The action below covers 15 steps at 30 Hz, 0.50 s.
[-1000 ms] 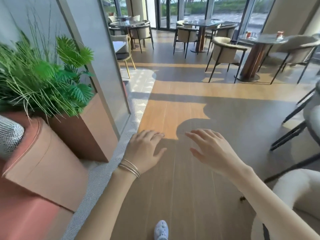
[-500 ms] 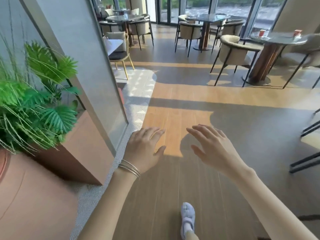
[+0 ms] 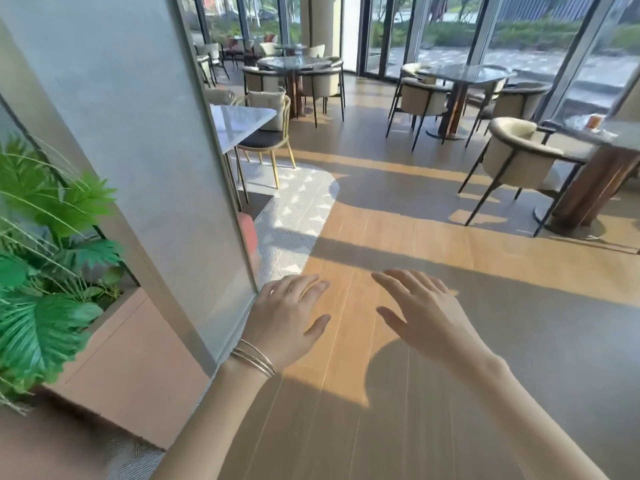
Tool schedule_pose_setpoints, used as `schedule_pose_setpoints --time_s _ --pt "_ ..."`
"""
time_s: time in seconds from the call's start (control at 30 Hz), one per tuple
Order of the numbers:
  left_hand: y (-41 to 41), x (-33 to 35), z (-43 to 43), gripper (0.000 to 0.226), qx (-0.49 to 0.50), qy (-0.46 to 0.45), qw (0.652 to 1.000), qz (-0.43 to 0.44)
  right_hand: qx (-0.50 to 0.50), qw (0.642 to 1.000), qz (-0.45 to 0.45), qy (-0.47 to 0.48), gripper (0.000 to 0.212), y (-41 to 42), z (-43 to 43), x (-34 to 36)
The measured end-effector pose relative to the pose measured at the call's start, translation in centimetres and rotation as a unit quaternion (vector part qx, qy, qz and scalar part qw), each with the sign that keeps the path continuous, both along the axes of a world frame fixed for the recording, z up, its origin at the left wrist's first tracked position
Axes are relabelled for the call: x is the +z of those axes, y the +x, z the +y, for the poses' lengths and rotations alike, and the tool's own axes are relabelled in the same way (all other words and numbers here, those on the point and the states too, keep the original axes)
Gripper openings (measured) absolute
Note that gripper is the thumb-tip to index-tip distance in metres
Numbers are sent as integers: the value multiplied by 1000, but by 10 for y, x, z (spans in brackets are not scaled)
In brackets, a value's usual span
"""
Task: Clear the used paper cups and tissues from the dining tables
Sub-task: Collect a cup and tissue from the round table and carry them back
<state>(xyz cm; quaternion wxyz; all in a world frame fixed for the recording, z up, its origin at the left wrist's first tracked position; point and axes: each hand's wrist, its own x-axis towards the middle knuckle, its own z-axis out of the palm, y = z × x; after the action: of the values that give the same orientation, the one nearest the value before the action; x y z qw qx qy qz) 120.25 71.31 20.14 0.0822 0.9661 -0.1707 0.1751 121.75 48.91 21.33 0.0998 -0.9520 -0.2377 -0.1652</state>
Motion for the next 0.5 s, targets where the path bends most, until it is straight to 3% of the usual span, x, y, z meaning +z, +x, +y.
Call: schedule_pose_setpoints --time_s 0.33,0.5 --pt "165 -36 0 45 17 2 998 54 -2 999 49 7 50 172 7 -48" --pt "284 -26 14 46 9 -5 999 51 -5 999 41 8 48 283 21 -35"
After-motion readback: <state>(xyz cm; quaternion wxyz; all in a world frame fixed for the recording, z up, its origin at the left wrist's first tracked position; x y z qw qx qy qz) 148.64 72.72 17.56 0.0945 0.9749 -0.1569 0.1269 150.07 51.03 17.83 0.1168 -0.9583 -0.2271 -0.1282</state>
